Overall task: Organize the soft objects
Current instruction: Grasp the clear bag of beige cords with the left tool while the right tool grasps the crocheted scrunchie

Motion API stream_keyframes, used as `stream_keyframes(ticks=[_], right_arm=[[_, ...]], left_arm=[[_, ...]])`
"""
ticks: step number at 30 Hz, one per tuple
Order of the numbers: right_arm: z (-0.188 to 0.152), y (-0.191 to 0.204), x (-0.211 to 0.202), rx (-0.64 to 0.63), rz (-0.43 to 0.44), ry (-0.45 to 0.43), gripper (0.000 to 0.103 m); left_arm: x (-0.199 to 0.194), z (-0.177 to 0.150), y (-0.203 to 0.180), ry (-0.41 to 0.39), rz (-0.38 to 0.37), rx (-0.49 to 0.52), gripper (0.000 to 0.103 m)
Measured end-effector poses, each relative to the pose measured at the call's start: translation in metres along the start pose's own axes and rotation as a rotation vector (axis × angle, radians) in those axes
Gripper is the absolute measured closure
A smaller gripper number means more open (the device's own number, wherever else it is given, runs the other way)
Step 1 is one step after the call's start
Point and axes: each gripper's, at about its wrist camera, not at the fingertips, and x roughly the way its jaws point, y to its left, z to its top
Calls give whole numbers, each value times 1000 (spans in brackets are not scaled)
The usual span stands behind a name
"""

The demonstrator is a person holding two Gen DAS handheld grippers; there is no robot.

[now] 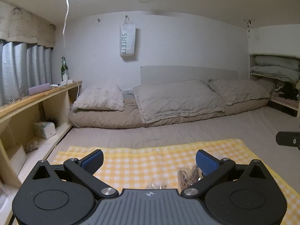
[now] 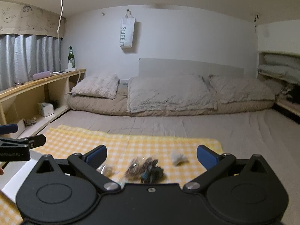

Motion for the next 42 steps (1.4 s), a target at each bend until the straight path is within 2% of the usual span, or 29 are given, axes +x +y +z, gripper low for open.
stream_keyframes(ticks=[3,6,9,14,17,21,28,33,38,42], right_arm=[[16,1,20,-5,-11,5,0],[29,4,43,-6,-26,13,0],[38,6,68,10,-24,29,0],[44,-3,113,133,-30,42,0],[36,-14,144,205,-43,90,0],[18,-28,184,240,-88,181,0],[-20,-48,241,287,-110,349,0],[-42,-53,276,346,-87,458,2],[-61,-53,306,425,-54,540,9],[-73,-44,324,428,-47,578,15]], left_arm=[[26,8,-5,12,-9,32,0],[54,14,-11,31,22,51,0],[85,13,-14,66,22,74,0],[140,-6,-6,166,-5,94,0],[171,-20,-1,231,-35,121,0],[201,-39,0,296,-87,181,0],[250,-76,-3,434,-189,269,0],[274,-92,4,501,-238,258,0],[295,-103,11,557,-262,220,0],[305,-111,16,588,-265,202,0]])
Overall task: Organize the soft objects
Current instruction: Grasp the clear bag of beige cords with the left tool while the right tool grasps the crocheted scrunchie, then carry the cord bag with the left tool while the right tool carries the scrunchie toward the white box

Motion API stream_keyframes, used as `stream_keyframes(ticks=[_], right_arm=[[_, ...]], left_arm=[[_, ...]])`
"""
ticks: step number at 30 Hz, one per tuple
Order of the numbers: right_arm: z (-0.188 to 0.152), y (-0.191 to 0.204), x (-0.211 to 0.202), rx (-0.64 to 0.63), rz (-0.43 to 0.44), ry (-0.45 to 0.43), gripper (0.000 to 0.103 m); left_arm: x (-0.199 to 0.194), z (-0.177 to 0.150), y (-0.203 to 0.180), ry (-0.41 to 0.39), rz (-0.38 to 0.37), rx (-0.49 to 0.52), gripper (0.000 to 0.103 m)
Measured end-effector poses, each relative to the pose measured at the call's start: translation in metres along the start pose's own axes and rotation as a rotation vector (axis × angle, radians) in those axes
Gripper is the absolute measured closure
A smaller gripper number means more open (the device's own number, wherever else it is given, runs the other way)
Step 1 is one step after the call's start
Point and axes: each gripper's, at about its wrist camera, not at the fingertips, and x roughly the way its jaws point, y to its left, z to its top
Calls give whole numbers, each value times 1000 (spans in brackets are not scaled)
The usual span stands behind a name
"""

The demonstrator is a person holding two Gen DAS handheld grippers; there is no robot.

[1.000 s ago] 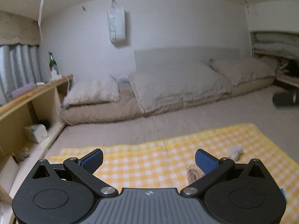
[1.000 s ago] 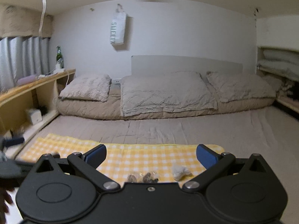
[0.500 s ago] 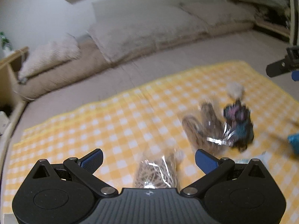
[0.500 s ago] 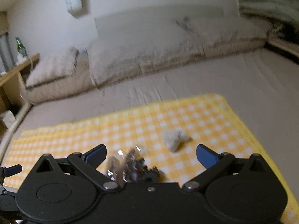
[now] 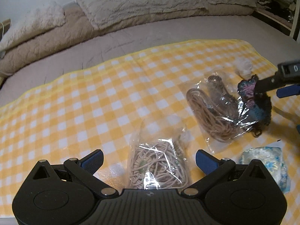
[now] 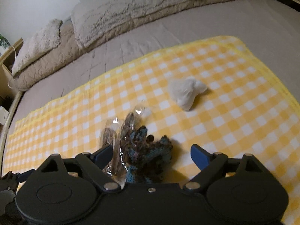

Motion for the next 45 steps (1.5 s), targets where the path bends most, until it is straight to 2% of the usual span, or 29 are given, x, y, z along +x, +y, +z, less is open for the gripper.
stream_keyframes(ticks=[5,7,9,10,11,14,17,22,27,38,45], right_arm=[[-3,3,17,4,-16,52,27],[-4,3,19,1,-9,68,32],[-5,4,22,-20,-8,86,41],[-7,5,23,-31,-5,97,46],[-8,6,24,-38,-2,105,58],[-9,8,20,-61,-1,101,69],[-10,12,14,-116,-12,88,74],[-13,14,3,-179,-54,98,76],[-12,11,-21,-207,-51,52,77],[-25,12,-88,-235,15,-74,77],[-36,25,-121,-255,93,-87,77]], left_arm=[[13,0,2,28,-21,-13,3],[16,0,2,40,-32,-20,12],[20,1,1,55,-31,-27,25],[21,0,0,60,-39,-31,28],[21,0,0,58,-41,-33,31],[17,0,-4,51,-24,-31,39],[13,-1,-3,48,-18,-58,42],[-2,-1,-4,29,-10,-101,43],[-27,2,-6,-11,-15,-149,43],[-108,-8,-12,-111,-3,-209,43],[-167,-34,-1,-167,41,-257,43]])
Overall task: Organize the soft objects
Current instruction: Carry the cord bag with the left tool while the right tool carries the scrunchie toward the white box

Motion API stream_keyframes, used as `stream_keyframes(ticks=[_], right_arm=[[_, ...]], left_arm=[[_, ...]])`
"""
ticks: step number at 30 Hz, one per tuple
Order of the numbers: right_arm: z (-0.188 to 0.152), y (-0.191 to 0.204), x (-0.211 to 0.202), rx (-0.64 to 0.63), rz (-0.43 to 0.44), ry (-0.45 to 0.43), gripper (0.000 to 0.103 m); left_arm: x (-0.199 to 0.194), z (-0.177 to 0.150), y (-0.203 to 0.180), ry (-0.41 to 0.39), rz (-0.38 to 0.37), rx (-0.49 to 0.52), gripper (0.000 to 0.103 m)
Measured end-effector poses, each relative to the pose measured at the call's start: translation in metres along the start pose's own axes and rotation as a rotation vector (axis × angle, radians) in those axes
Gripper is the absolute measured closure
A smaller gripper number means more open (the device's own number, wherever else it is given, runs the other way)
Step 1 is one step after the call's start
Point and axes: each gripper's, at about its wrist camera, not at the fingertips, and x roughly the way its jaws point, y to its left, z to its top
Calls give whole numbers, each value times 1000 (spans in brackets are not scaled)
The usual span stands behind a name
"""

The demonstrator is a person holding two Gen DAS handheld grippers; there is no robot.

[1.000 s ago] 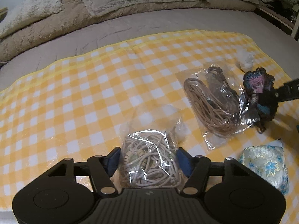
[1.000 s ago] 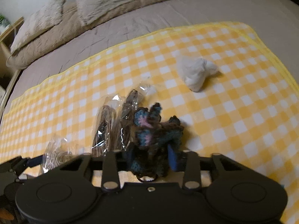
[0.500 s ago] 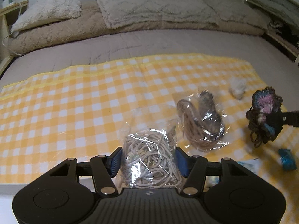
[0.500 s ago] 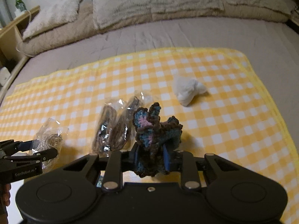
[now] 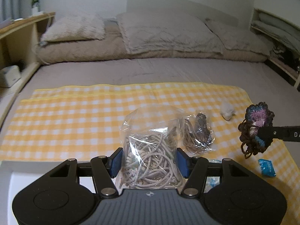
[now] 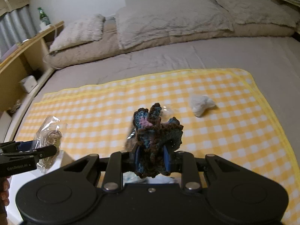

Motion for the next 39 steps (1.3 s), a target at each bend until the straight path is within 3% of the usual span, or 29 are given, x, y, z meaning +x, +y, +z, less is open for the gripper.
stream_keyframes(ticks=[10,17,30,39], right_arm=[[-18,46,-38,-16,127,-18,77],[-40,86,-43,-76,193,57,77],[-103,170,-25,-170,337,281,76],[-117,204,-6,-148,390,357,76]], left_arm=[[-67,-34,43,-55,47,-90,43],[-86,-64,75,-34,93,-121,43],[-78,-119,115,108,120,-213,43],[-69,-133,125,159,123,-241,43]])
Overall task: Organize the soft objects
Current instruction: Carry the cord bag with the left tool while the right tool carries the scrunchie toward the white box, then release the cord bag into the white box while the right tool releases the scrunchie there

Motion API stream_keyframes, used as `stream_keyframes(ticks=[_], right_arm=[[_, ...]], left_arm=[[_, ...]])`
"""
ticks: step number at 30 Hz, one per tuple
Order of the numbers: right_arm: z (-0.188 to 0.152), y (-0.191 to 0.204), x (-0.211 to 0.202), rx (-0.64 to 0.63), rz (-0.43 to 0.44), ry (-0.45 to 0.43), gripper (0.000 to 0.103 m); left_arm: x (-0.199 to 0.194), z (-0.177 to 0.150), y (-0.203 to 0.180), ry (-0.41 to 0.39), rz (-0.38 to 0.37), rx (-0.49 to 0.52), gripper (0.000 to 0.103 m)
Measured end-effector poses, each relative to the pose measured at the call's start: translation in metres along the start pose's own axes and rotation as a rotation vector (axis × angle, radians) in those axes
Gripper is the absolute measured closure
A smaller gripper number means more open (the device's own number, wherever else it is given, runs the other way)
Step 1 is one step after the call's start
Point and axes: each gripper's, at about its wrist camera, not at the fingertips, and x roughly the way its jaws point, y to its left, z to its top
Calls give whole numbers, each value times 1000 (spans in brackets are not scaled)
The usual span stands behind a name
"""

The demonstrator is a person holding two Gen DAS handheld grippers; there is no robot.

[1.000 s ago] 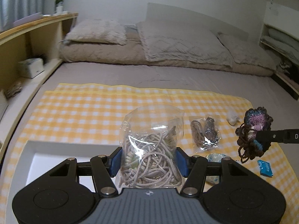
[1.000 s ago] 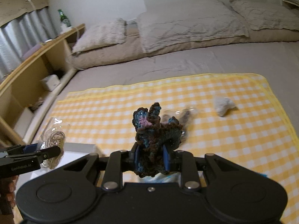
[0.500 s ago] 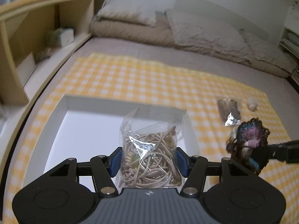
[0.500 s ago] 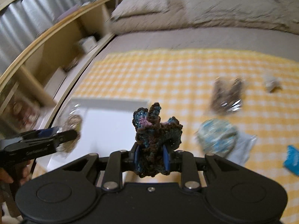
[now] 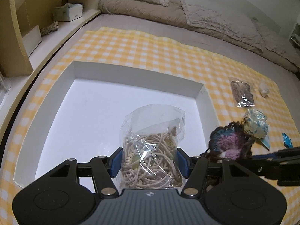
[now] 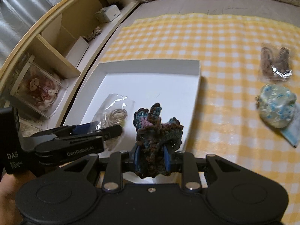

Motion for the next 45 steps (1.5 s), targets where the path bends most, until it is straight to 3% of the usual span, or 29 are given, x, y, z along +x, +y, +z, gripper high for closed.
stream_keyframes(ticks=[5,8,13,15,23,25,27,29,33,38,45], right_arm=[[-1,1,19,48,39,53,76],[-1,4,25,21,1,61,75],[1,0,27,33,-18,98,60],[2,1,24,16,-29,105,55],[4,0,11,-2,-45,82,55],[3,0,10,-4,-52,79,55],[3,0,10,-7,-58,76,56],[2,1,10,-11,-63,71,56],[1,5,14,-26,-57,81,68],[-1,10,14,-67,-49,89,70],[-1,3,12,-75,-62,96,70]], left_arm=[[11,-4,6,41,28,6,43],[19,-9,7,69,35,14,42],[25,-14,0,82,30,50,41],[27,-14,0,96,17,44,28],[22,-13,-2,81,0,29,27],[22,-13,-2,86,-3,34,31],[22,-14,-2,102,-15,50,42],[23,-15,-5,99,-16,67,42],[25,-14,-9,97,-27,54,42],[26,-15,-16,111,-34,83,42],[18,-12,-13,83,19,114,28]])
